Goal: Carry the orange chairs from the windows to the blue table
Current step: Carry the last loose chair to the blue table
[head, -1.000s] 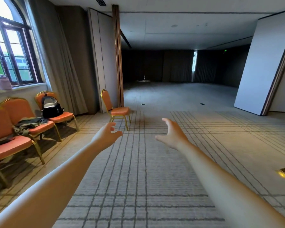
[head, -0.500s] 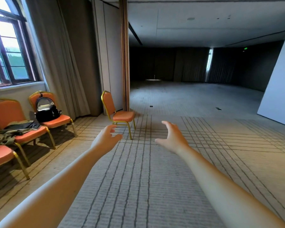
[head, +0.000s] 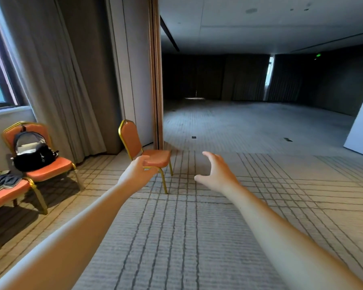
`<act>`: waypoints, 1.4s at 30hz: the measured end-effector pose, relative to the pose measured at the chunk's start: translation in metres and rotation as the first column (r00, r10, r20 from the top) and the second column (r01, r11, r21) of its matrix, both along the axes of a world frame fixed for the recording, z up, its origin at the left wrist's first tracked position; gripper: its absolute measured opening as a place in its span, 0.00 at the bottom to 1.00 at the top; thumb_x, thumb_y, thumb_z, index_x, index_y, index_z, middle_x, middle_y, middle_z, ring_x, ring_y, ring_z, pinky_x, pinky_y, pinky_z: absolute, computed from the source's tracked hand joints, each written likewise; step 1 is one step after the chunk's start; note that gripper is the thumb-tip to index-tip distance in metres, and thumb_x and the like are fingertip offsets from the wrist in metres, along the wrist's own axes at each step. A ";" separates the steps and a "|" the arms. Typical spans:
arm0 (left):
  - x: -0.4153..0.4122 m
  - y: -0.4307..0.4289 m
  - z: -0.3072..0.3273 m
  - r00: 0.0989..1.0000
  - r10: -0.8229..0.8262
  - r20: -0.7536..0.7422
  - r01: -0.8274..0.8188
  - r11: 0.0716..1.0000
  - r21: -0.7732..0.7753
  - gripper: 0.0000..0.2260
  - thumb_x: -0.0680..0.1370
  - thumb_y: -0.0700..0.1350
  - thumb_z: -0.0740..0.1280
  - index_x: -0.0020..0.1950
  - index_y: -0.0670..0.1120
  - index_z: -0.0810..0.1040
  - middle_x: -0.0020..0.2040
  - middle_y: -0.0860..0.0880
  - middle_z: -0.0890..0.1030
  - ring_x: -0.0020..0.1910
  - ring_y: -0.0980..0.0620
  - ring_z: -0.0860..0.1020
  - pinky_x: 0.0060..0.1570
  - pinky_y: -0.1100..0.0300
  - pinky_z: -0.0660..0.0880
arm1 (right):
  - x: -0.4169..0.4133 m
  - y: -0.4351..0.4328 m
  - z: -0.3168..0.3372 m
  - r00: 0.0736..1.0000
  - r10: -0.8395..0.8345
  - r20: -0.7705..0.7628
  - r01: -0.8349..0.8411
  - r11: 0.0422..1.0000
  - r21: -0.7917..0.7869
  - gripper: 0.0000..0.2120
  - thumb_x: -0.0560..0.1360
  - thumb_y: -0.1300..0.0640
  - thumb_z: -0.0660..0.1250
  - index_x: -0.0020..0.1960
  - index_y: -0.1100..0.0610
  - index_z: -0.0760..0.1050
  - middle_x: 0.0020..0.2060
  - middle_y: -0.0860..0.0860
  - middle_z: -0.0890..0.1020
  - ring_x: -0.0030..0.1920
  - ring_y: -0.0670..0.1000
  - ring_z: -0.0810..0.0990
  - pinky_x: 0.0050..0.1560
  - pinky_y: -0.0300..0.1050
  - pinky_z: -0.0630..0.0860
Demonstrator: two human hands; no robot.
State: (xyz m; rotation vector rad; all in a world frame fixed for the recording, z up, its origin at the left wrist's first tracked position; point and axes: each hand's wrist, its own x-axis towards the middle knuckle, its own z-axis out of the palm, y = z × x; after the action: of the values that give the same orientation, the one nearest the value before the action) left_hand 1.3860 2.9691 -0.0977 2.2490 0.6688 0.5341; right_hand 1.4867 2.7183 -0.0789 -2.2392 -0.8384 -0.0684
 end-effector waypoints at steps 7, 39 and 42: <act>0.183 0.083 -0.025 0.999 -0.021 -0.047 0.021 1.000 0.003 0.31 0.71 0.59 0.69 0.72 0.55 0.65 0.67 0.54 0.71 0.52 0.59 0.75 0.41 0.63 0.73 | 0.186 0.084 -0.022 0.999 -0.008 -0.035 0.008 1.000 0.008 0.42 0.67 0.47 0.73 0.76 0.48 0.59 0.73 0.50 0.64 0.72 0.53 0.65 0.65 0.48 0.67; 0.944 0.507 -0.067 0.995 0.079 -0.059 -0.079 0.997 -0.006 0.30 0.76 0.53 0.68 0.75 0.49 0.63 0.71 0.48 0.70 0.65 0.49 0.73 0.58 0.55 0.73 | 0.981 0.536 -0.051 0.982 0.153 -0.110 -0.166 0.978 -0.124 0.43 0.69 0.45 0.73 0.77 0.44 0.54 0.75 0.49 0.60 0.73 0.53 0.64 0.65 0.54 0.70; 1.005 0.551 -0.082 0.990 0.116 -0.086 -0.117 0.993 -0.014 0.30 0.75 0.53 0.68 0.75 0.49 0.64 0.71 0.47 0.71 0.65 0.49 0.73 0.59 0.54 0.74 | 1.047 0.584 -0.068 0.975 0.180 -0.134 -0.196 0.974 -0.117 0.43 0.69 0.46 0.74 0.78 0.45 0.55 0.75 0.48 0.60 0.74 0.52 0.63 0.65 0.50 0.68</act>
State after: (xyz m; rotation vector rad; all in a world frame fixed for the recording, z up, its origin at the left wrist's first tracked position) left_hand 2.3908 3.5202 -0.1796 2.2351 0.8494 0.4885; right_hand 2.5337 3.3028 -0.1465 -2.2457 -1.0078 0.2170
